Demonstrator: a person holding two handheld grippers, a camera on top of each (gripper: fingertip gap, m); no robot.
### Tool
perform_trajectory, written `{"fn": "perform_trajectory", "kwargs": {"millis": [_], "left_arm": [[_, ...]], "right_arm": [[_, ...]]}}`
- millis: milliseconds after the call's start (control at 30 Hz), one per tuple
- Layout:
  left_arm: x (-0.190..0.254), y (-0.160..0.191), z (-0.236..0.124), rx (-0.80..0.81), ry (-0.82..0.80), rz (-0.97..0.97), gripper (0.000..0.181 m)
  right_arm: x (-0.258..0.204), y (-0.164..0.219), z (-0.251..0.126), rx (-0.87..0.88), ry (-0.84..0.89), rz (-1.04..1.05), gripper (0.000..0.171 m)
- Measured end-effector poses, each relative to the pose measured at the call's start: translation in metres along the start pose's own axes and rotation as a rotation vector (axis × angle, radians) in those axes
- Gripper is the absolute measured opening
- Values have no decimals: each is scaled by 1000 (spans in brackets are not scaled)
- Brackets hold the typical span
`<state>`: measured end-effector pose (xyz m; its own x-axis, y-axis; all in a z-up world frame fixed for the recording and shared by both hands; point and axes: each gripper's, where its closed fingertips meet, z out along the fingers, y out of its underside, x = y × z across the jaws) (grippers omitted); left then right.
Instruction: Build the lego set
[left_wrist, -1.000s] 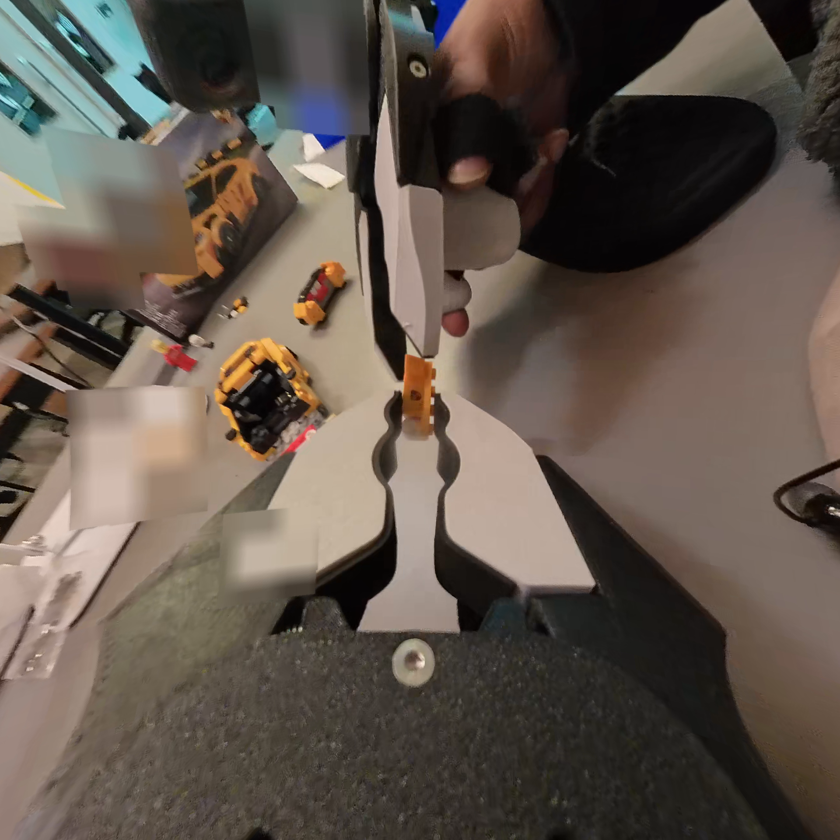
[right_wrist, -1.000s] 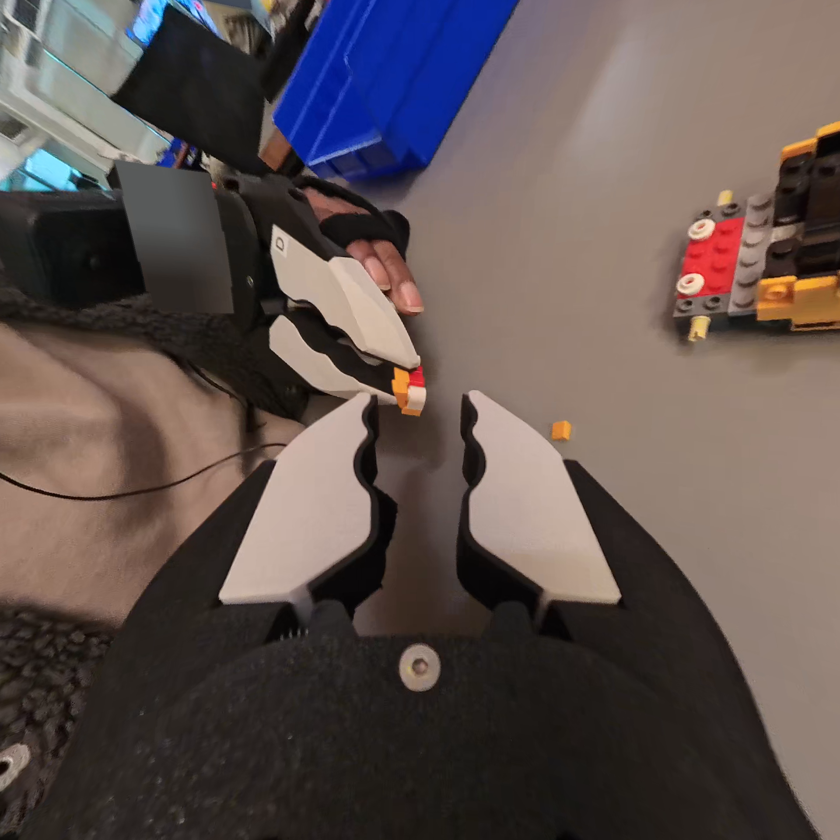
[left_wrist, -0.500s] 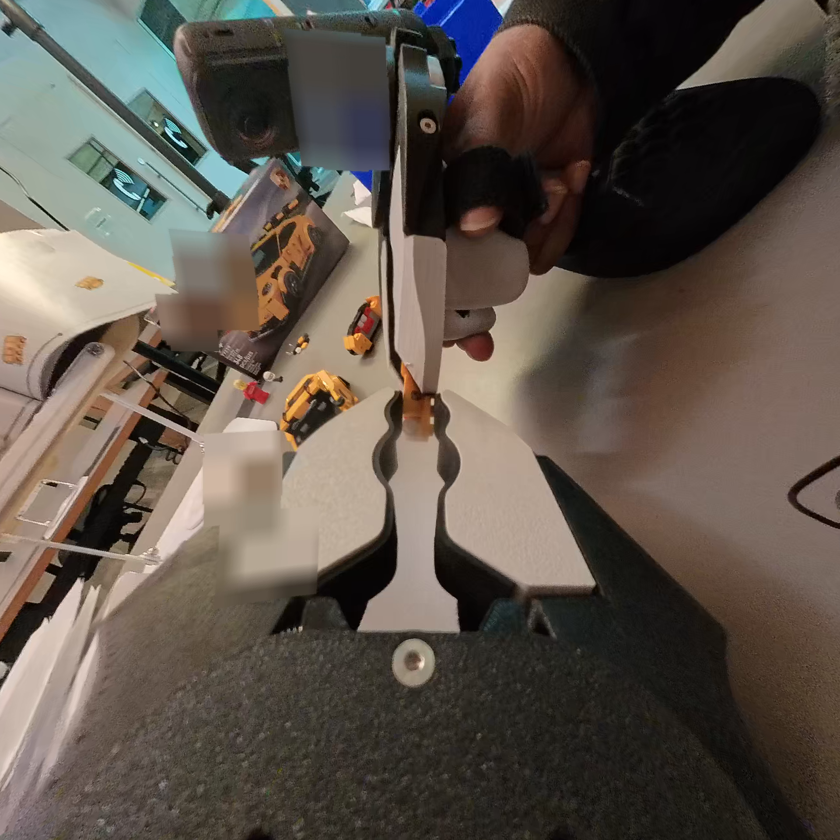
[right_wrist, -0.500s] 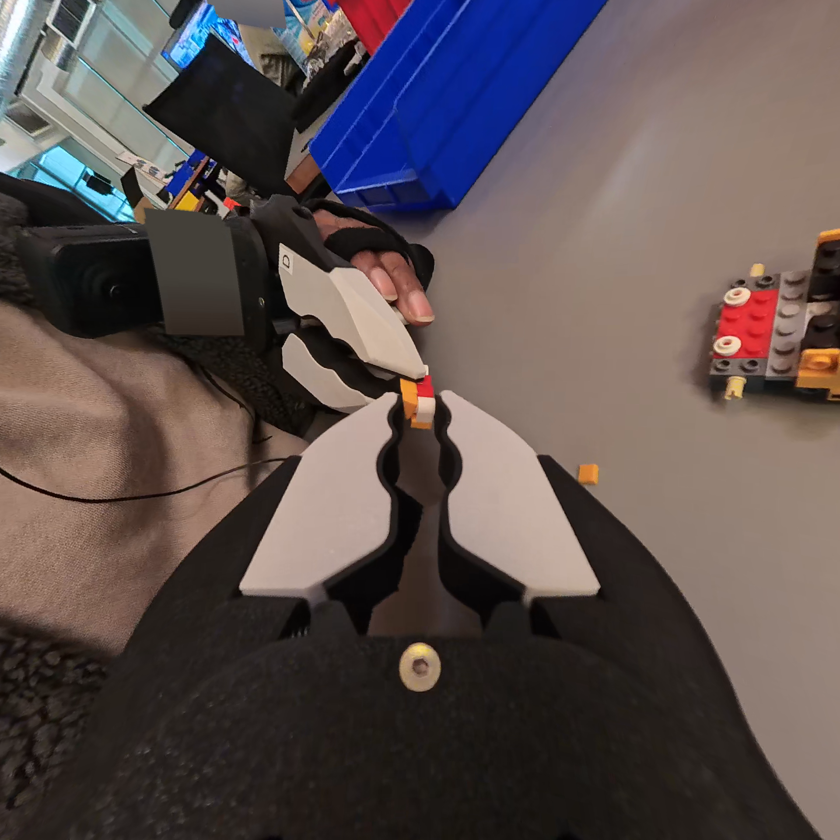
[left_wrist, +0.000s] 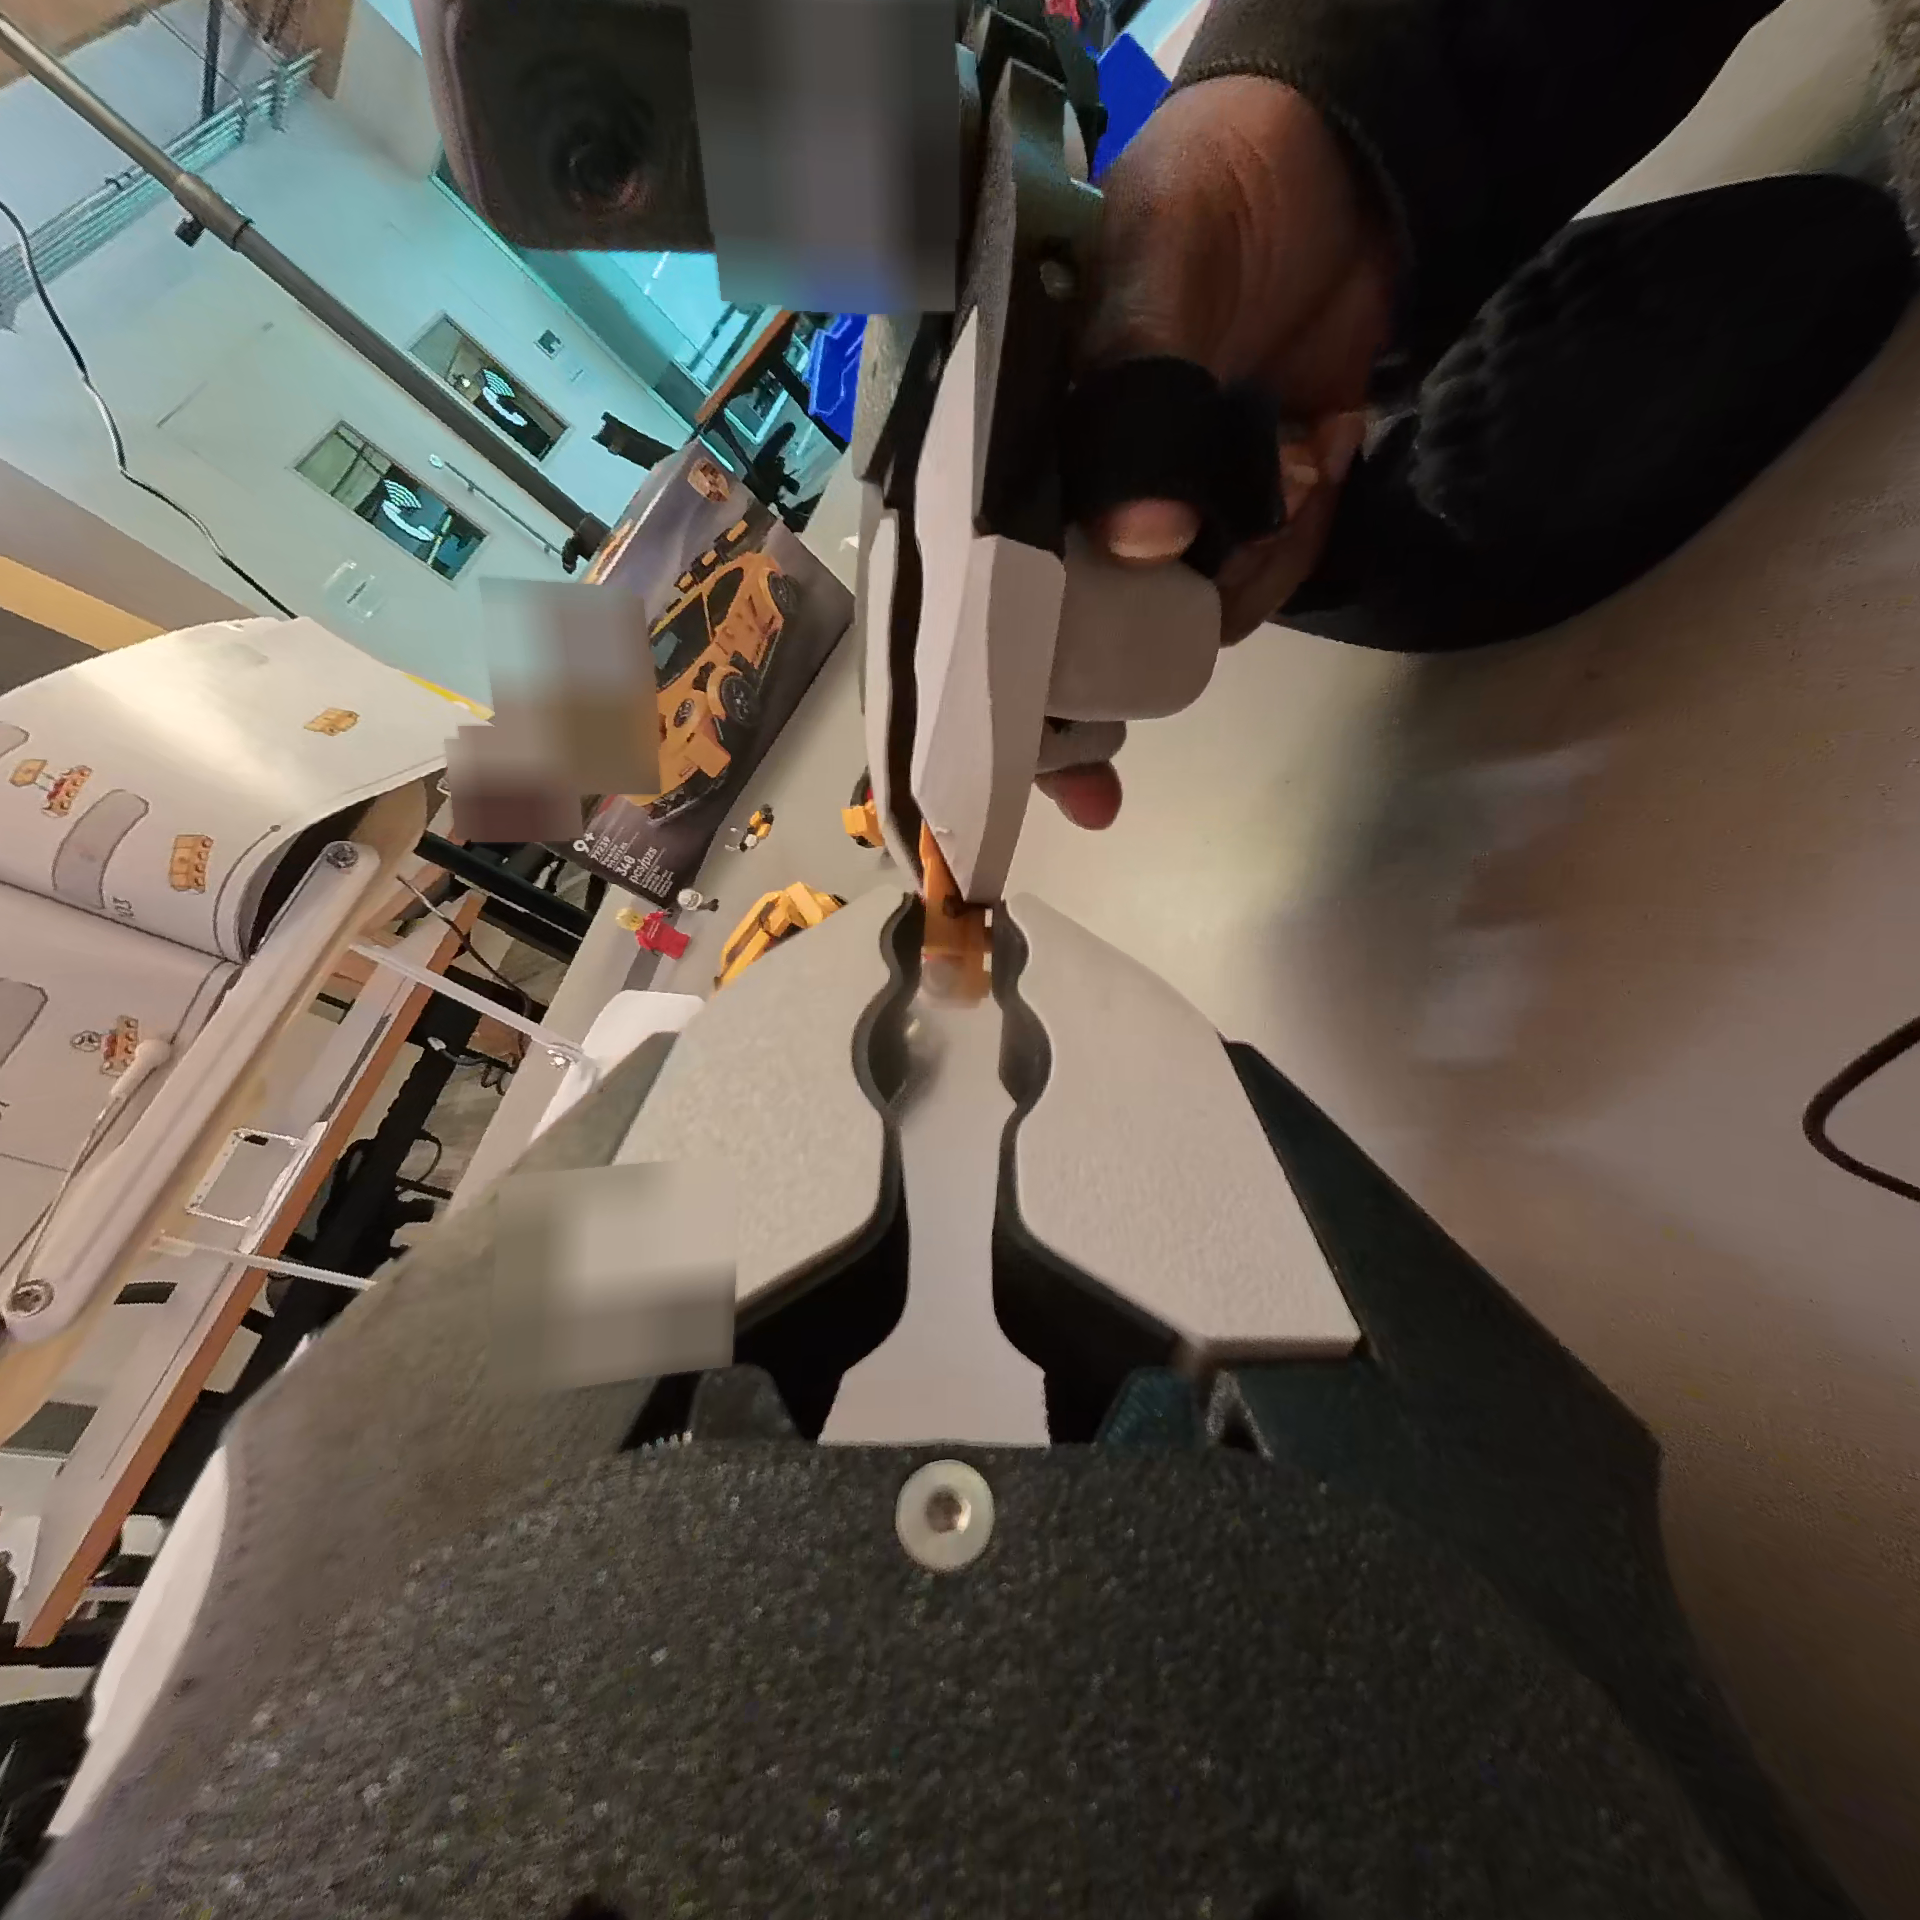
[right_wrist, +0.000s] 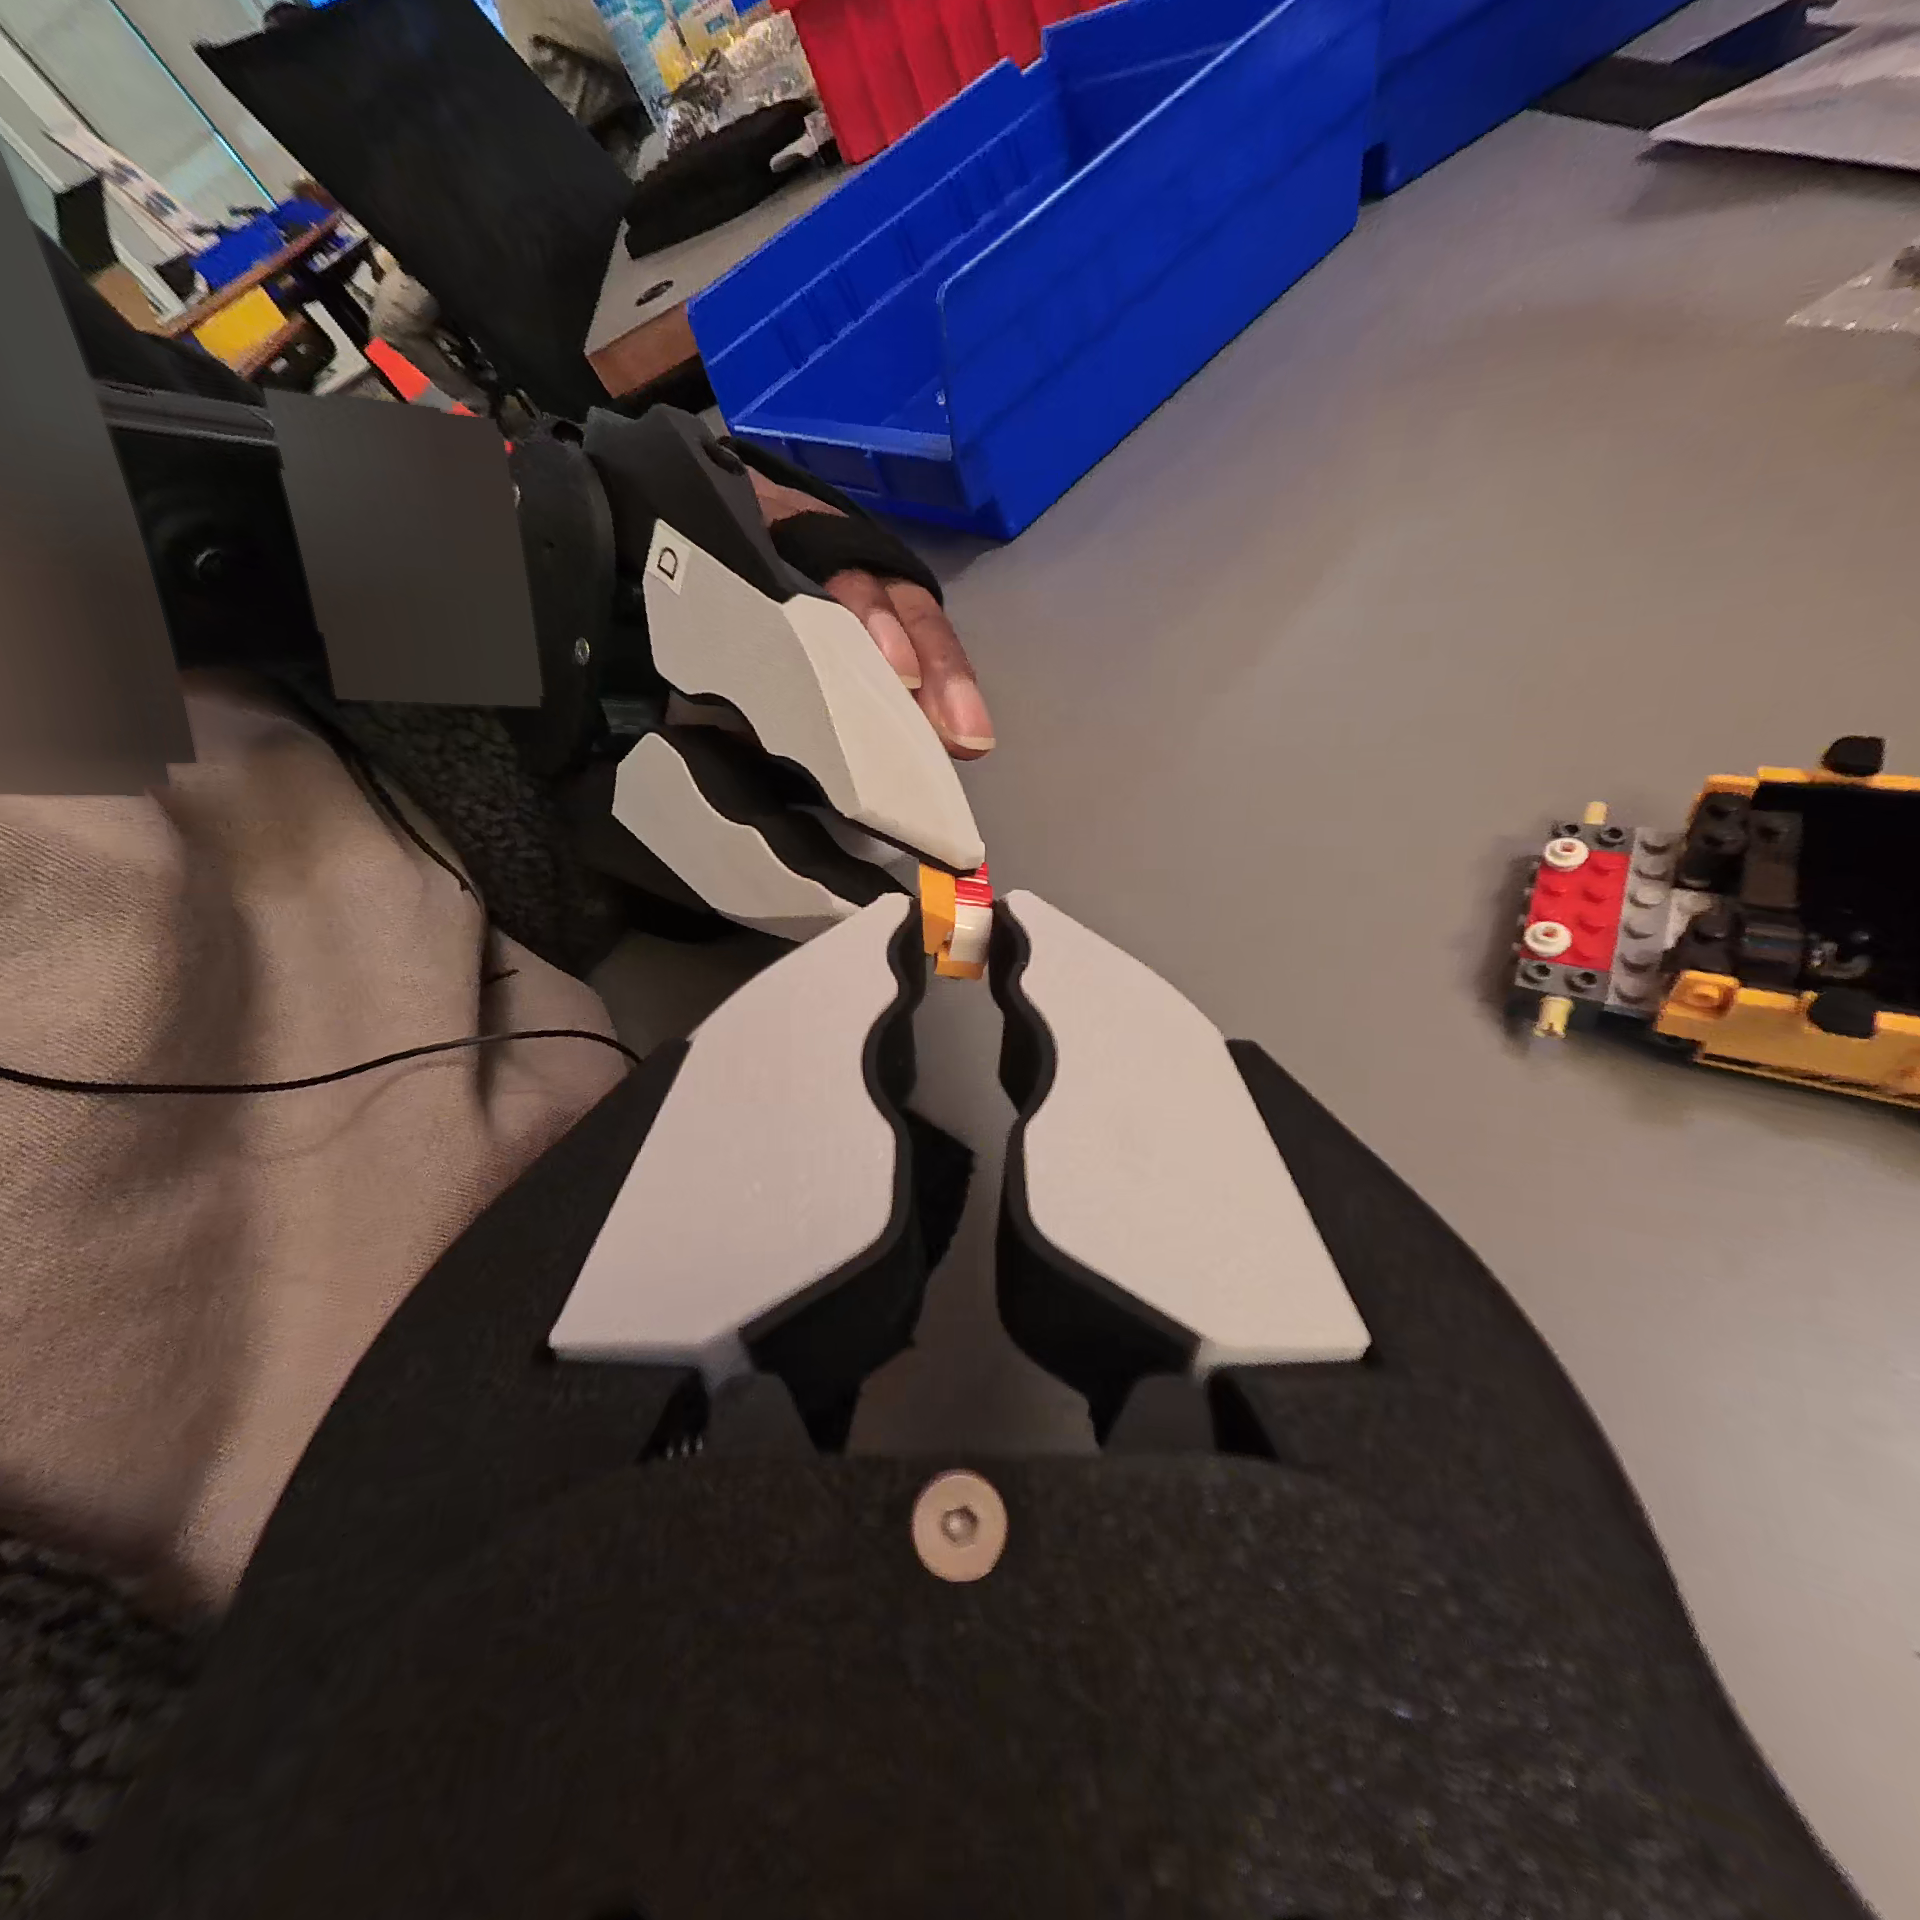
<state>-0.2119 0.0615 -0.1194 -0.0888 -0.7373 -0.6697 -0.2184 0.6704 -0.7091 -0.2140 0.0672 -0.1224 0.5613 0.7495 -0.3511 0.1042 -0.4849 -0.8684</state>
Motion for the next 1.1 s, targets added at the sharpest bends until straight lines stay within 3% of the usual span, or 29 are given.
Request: {"fn": "perform_trajectory", "kwargs": {"millis": [367,600,1100], "left_arm": [[-5,1,5,5,-20,10,12],[-6,4,12,-6,-14,9,12],[-8,2,5,7,21,-34,13]], "right_arm": [[-2,-4,-5,-33,27,-57,20],[0,-1,-6,-30,0,15,12],[0,1,-6,4,19,-46,11]]}}
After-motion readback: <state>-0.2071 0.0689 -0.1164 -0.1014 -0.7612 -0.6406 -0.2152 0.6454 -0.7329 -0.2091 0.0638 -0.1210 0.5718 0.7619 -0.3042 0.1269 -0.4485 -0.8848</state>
